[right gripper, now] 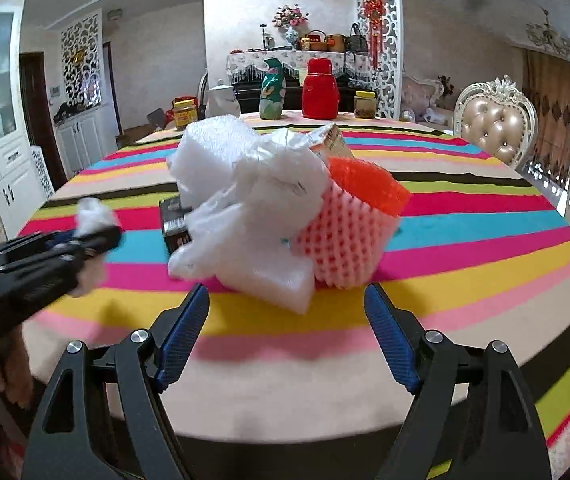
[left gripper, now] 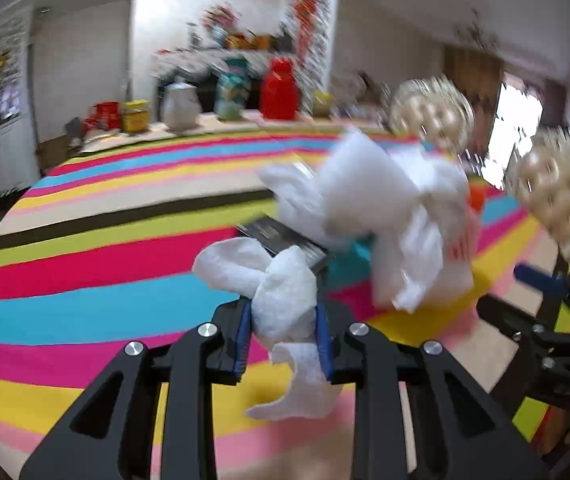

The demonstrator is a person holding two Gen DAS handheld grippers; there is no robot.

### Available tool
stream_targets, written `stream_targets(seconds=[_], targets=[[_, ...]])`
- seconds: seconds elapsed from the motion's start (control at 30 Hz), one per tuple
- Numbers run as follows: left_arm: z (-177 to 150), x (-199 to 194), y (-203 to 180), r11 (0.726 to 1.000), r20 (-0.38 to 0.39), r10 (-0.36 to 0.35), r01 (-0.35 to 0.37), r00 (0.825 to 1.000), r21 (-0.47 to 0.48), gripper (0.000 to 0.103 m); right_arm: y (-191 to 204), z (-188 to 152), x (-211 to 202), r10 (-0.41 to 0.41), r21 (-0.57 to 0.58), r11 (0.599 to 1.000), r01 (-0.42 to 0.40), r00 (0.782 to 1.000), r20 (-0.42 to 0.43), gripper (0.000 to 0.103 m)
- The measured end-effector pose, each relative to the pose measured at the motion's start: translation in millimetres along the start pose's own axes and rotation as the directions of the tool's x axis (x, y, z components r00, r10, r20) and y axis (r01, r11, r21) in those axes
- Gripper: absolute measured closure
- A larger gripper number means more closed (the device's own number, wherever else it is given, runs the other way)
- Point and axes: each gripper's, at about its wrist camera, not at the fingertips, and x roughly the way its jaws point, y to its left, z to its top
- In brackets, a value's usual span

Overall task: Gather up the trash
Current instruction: 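Grasp a white plastic bag with the left tool while the right tool grasps a white foam block, then carry the bag and foam block to the wastebasket and release both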

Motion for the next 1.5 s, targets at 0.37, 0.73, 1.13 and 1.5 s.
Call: stream_targets(seconds=[0.37,0.73,1.13,1.5], targets=[[7.7,-24.1,29.3,0.983,0.088,-0.018,0.034,0.996,-0.182,0.075,3.2,17.5,47.7,-0.015,-0.067,0.998,0.008,0.994,-0.107,0.024],[6.2,-46.8,35.7,0.978,0.189,0.076,-0.036,0.979,-0.207,0.075,36.0,17.1,63.0,0.120,-0.168,0.974,-0.150,0.977,-0.176,0.061],[3.2,-57.4,34.6,0.976,0.212,0.104,-0.058,0.972,-0.212,0.075,29.2,6.5,17.7,0.317,-0.040,0.945,-0.325,0.938,-0.138,0.069],[-13.0,-109.0,15.5,0.983,0.307,0.097,-0.043,0.947,-0.179,0.074,0.4,-11.3,-72.5,0.476,0.058,0.878,-0.475,0.879,-0.008,0.069]])
